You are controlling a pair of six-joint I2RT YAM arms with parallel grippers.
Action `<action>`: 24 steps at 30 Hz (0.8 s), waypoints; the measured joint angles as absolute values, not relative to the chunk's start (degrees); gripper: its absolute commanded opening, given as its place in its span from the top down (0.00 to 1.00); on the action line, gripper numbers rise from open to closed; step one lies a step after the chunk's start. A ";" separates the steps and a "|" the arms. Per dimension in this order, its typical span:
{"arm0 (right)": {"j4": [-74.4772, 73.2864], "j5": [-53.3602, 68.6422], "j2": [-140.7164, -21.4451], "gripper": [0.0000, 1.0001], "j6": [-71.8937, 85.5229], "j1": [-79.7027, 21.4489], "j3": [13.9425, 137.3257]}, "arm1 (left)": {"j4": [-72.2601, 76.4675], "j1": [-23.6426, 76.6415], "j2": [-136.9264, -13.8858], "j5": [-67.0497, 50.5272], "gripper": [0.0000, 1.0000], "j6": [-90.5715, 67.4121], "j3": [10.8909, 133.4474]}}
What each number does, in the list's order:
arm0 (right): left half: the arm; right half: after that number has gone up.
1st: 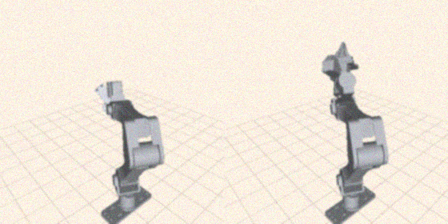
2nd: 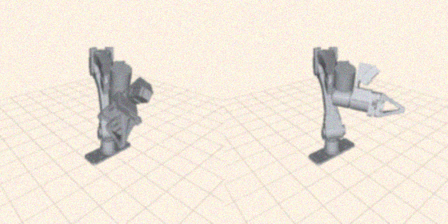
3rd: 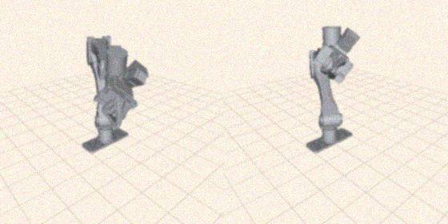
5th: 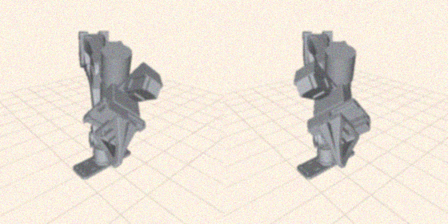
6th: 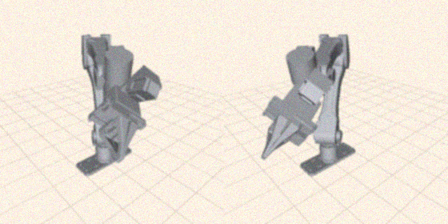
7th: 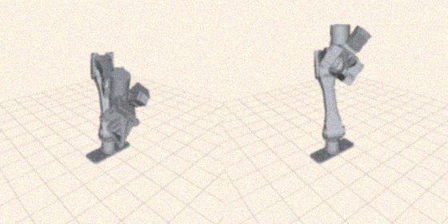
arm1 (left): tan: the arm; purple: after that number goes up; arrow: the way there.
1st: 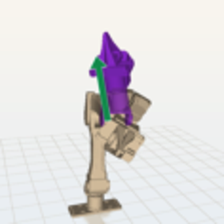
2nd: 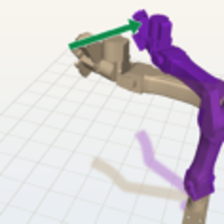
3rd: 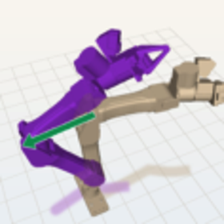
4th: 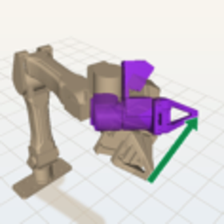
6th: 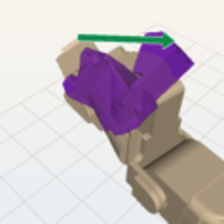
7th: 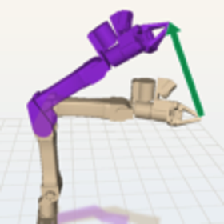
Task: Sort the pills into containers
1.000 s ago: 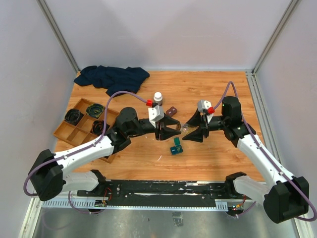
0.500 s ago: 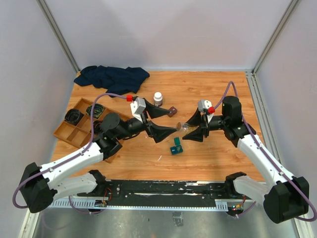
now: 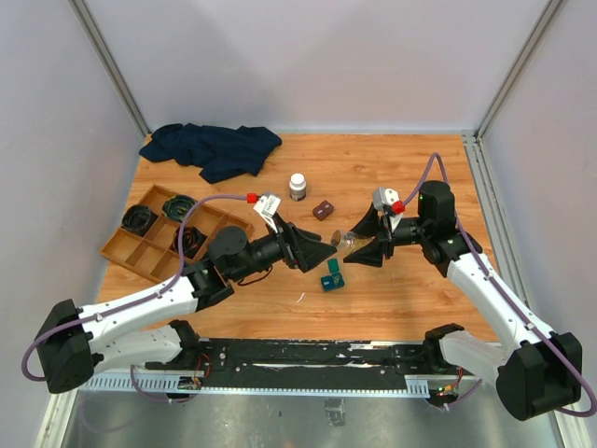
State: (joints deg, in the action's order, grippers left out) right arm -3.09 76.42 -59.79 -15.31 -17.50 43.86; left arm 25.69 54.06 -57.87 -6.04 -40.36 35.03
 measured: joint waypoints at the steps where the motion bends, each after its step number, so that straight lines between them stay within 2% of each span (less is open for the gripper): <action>1: -3.09 76.42 -59.79 0.99 -15.31 -17.50 43.86 | 25.36 54.26 -57.98 -5.41 0.16 -40.62 35.11; 4: -3.09 76.42 -59.79 0.99 -15.31 -17.50 43.86 | 24.49 55.02 -59.35 -3.60 0.17 -41.30 36.27; 9: -3.09 76.40 -59.79 0.99 -15.31 -17.50 43.86 | 23.86 56.07 -62.06 -2.39 0.25 -41.65 38.70; 14: -3.09 76.40 -59.79 0.99 -15.31 -17.50 43.86 | 23.77 56.29 -63.53 -1.56 0.41 -41.41 40.34; 24: -3.09 76.40 -59.79 0.99 -15.33 -17.50 43.86 | 22.92 56.86 -65.04 -1.58 0.43 -41.19 41.95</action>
State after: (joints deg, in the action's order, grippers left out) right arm -3.09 76.40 -59.79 -15.33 -17.50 43.86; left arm 22.92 56.86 -65.04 -1.58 -41.19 41.95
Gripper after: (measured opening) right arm 0.534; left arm 0.587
